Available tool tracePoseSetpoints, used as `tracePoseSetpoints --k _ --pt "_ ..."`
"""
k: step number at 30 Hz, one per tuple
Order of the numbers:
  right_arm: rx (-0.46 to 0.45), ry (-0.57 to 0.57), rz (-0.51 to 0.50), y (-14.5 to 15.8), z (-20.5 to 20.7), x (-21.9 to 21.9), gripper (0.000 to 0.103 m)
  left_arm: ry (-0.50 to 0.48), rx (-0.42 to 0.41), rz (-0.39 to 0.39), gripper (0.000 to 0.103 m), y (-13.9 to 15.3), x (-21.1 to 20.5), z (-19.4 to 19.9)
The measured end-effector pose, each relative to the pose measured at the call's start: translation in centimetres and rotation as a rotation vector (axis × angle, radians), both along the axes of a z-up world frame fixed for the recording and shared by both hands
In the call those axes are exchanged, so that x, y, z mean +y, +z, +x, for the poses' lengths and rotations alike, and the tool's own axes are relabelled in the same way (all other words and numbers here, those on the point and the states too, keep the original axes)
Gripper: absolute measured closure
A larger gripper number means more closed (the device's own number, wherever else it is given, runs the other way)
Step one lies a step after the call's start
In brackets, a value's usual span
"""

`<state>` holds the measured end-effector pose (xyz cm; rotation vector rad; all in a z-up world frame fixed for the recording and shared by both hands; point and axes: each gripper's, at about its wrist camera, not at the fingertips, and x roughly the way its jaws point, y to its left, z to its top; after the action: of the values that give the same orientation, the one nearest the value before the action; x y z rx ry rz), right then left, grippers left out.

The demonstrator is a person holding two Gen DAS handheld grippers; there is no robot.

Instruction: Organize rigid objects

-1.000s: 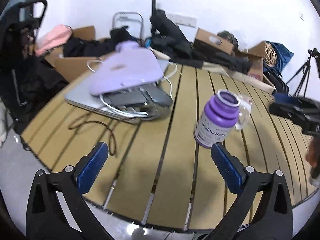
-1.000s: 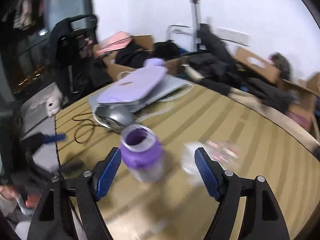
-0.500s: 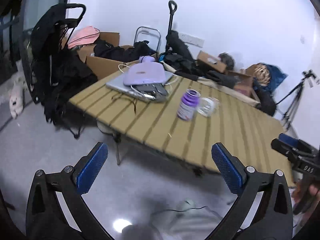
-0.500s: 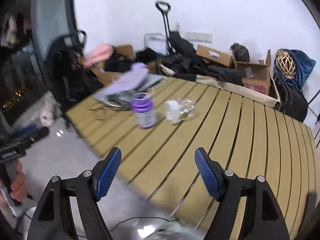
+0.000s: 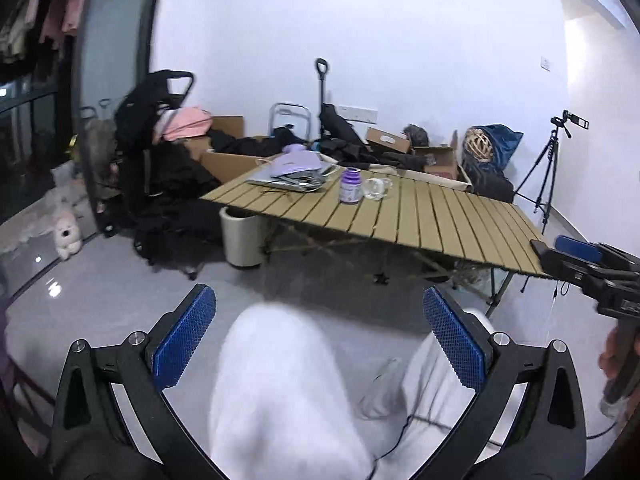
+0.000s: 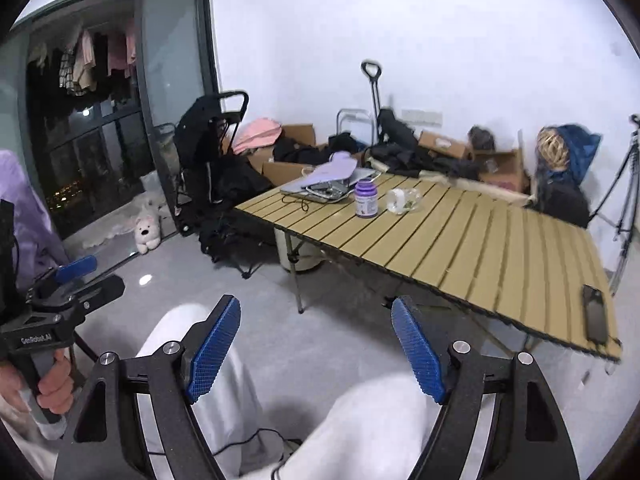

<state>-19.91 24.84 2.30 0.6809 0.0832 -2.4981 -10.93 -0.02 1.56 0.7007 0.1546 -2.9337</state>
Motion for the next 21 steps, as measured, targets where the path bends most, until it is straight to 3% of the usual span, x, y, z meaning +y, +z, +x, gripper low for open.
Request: tracePoseSetpoints --k 5,9,12,17,21 --pt "0.024 -0.038 -0.068 -1.9 8.2 1.0 0.02 0.063 0.027 -0.034 0.0 -1.2 -1.2 6.7" --pt "0.024 -0.085 -0.117 -4.1 12.3 1.7 0.02 0.098 0.055 0.001 0.0 -2.2 -2.4 10.8" --pt "0.012 -0.06 -0.149 -3.9 13.3 1.8 0.02 0.076 0.103 0.017 0.0 -1.7 -2.5 12.8" --pt "0.075 -0.022 -0.061 -2.7 14.9 0.1 0.02 0.048 0.146 0.023 0.0 -1.2 -1.9 13.8" --pt "0.095 0.004 -0.055 -2.4 15.7 -0.6 0.02 0.043 0.155 0.026 0.0 -1.2 -1.6 13.9"
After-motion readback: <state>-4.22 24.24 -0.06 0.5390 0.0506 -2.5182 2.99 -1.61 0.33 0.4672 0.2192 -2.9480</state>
